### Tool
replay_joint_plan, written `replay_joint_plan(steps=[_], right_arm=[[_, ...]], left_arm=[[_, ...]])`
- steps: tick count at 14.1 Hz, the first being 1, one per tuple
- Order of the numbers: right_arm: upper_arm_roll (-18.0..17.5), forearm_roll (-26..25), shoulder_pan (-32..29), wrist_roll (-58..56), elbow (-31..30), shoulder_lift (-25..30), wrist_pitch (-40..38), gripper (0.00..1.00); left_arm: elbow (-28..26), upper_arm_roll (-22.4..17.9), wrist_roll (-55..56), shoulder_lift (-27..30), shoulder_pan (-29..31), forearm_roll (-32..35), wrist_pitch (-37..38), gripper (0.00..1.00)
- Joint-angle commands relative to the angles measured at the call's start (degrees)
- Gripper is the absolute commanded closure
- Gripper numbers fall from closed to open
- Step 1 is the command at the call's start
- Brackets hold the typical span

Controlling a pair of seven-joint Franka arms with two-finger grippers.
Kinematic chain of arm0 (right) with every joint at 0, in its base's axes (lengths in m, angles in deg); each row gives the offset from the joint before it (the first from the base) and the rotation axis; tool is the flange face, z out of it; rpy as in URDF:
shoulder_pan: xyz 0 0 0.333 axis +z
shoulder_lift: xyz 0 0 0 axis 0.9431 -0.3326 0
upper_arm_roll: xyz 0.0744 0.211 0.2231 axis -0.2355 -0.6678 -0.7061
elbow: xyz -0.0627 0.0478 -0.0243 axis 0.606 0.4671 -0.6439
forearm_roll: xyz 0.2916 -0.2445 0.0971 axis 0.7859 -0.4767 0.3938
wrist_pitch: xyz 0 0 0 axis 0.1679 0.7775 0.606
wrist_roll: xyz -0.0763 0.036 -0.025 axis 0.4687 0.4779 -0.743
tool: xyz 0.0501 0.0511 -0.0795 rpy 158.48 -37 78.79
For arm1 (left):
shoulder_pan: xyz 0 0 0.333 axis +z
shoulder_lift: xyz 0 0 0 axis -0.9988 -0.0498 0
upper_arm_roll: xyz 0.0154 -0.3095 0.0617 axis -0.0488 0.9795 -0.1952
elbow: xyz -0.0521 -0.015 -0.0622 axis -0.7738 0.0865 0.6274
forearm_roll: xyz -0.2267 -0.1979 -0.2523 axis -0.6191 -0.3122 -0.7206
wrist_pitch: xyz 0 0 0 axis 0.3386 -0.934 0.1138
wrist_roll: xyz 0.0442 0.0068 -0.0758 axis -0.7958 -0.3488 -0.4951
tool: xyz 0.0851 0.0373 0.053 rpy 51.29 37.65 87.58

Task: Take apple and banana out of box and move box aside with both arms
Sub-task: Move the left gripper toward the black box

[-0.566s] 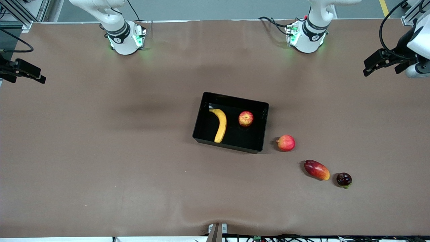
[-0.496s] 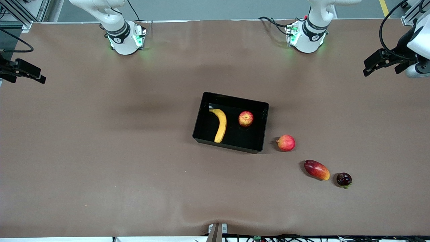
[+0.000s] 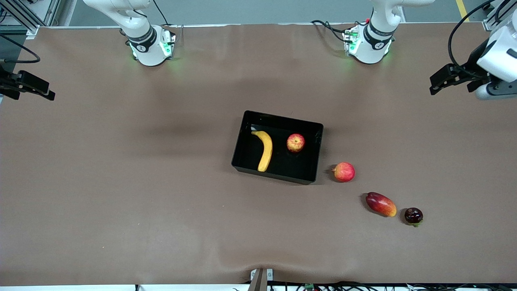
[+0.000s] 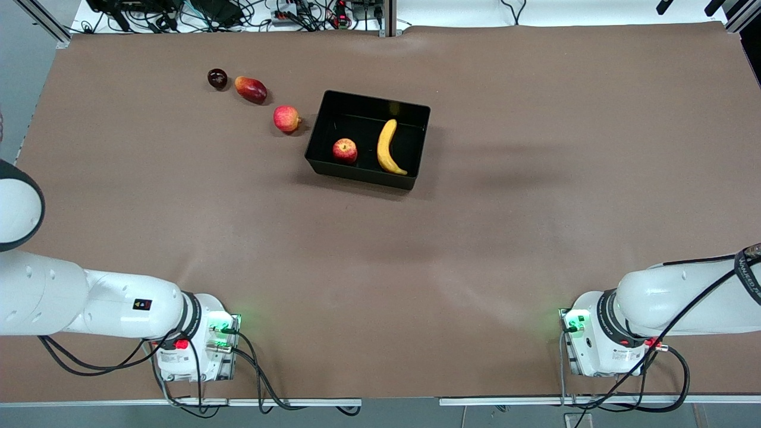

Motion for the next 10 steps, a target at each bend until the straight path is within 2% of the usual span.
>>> replay_joint_plan(steps=[1,4,6,10], right_arm=[[-0.6,-0.7,-0.6,-0.6,0.6,0.1,-0.4,0.00],[-0.6,-0.7,-0.5,-0.6,0.6,0.0,-0.3,0.00],[-0.6,-0.7,-0.4,-0.6,0.6,-0.1,-0.3,0.00],[-0.6,-0.4,-0.2,-0.5,0.6,-0.6,0.0,0.00]], left_arm=[[2.1,3.1,1.5,-3.6,-0.3,-0.9,0.4,0.00],[2.0,9.5,7.7,-8.5,-0.3,-0.6,-4.3,0.00],[1.8,14.1,15.8,-12.7,-1.0,0.2,-8.2,0.00],[1.3,15.1,30.8,-21.7,-7.1,2.9,-18.0,0.00]])
